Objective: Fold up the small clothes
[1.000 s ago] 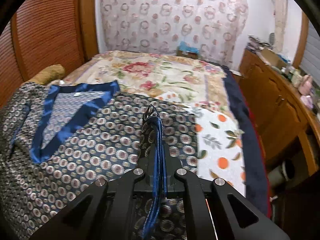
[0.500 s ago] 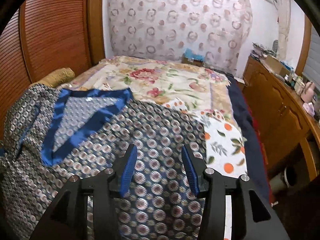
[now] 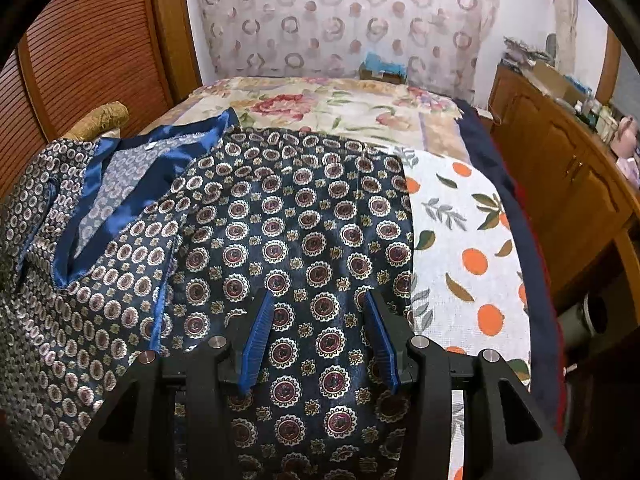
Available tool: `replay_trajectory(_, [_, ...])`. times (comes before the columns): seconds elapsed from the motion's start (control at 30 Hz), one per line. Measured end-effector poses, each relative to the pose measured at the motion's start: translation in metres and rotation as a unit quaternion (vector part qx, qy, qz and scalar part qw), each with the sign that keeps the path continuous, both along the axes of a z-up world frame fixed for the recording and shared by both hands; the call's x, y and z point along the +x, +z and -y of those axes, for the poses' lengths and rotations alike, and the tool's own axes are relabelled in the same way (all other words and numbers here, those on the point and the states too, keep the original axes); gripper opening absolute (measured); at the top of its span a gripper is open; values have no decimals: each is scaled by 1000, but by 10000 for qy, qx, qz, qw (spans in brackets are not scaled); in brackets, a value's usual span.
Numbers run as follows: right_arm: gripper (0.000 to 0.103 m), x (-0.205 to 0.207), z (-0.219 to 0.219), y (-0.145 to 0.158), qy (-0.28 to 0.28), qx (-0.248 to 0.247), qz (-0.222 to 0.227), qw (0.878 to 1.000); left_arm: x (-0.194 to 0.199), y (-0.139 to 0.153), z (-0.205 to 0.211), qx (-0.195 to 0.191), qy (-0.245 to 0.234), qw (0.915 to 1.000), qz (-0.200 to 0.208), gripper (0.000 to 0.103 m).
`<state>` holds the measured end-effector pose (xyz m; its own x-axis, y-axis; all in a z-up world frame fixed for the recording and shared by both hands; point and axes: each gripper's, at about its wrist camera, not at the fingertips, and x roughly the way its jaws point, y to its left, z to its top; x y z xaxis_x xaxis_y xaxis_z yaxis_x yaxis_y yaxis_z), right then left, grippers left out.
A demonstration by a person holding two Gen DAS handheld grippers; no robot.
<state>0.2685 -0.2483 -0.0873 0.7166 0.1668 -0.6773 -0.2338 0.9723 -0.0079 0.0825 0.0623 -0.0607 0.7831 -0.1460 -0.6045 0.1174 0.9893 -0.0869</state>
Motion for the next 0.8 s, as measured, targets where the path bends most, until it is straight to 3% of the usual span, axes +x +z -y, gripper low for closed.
replay_trajectory(0.2, [56,-2,-4,-4,-13,-128,127,9998,14,11,-31,55,218,9997,-23,85])
replay_trajectory(0.47, [80,0,0,-6,-215,-106,58,9997,48,18,-59,41,271,9992,-302,85])
replay_trajectory(0.67, [83,0,-1,-5,-219,-147,49,9996,72,21,-82,-31,508,9979,-394,85])
replay_trajectory(0.8, [83,0,1,-5,-211,-150,54,9997,85,19,-100,-338,581,9968,-435,85])
